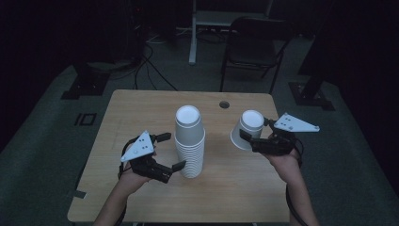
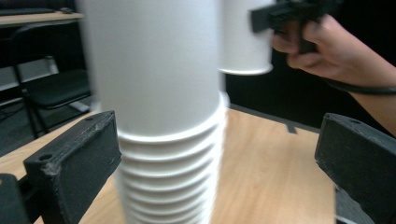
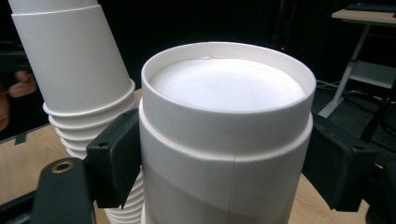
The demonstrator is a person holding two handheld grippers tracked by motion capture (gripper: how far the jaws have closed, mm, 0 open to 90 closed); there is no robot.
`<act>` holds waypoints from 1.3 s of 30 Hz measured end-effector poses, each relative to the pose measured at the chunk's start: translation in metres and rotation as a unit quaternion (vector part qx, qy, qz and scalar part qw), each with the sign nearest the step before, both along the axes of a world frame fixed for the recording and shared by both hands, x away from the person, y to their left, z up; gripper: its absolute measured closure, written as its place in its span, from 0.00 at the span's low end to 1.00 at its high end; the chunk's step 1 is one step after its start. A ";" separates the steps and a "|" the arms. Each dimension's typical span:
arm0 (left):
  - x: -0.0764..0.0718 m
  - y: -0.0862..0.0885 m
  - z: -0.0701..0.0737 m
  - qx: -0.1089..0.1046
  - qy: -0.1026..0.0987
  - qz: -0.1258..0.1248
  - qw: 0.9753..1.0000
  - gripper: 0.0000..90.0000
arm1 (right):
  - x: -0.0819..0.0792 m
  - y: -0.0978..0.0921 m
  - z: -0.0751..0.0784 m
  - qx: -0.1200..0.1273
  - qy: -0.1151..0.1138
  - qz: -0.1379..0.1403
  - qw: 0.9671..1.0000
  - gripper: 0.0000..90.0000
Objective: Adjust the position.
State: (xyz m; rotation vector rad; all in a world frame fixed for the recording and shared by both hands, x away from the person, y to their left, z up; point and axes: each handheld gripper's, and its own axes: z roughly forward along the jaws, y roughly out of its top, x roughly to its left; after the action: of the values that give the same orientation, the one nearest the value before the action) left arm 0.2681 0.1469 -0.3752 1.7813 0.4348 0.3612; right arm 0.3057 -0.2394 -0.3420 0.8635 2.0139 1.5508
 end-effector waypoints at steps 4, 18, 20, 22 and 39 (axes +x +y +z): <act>-0.013 -0.010 0.002 0.004 -0.008 -0.015 1.000 0.01 | -0.003 -0.004 0.001 -0.001 -0.002 -0.002 1.000 0.22; -0.024 -0.056 0.004 0.005 -0.003 -0.074 0.997 0.01 | -0.013 -0.019 -0.001 -0.002 -0.002 -0.014 1.000 0.22; -0.025 -0.067 0.002 0.013 -0.001 -0.085 0.996 0.01 | -0.014 -0.020 0.000 0.000 -0.001 -0.015 1.000 0.22; -0.026 -0.075 0.001 0.016 0.007 -0.088 0.996 0.01 | -0.016 -0.022 0.001 -0.001 -0.002 -0.017 1.000 0.22; -0.017 -0.140 -0.017 0.010 0.036 -0.115 0.993 0.01 | -0.027 -0.027 0.010 0.007 -0.016 -0.017 1.000 0.22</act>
State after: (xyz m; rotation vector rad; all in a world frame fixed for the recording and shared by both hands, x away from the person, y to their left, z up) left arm 0.2513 0.0069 -0.3925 1.8467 0.2738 0.1398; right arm 0.2791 -0.2663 -0.3320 0.8670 1.9590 1.5515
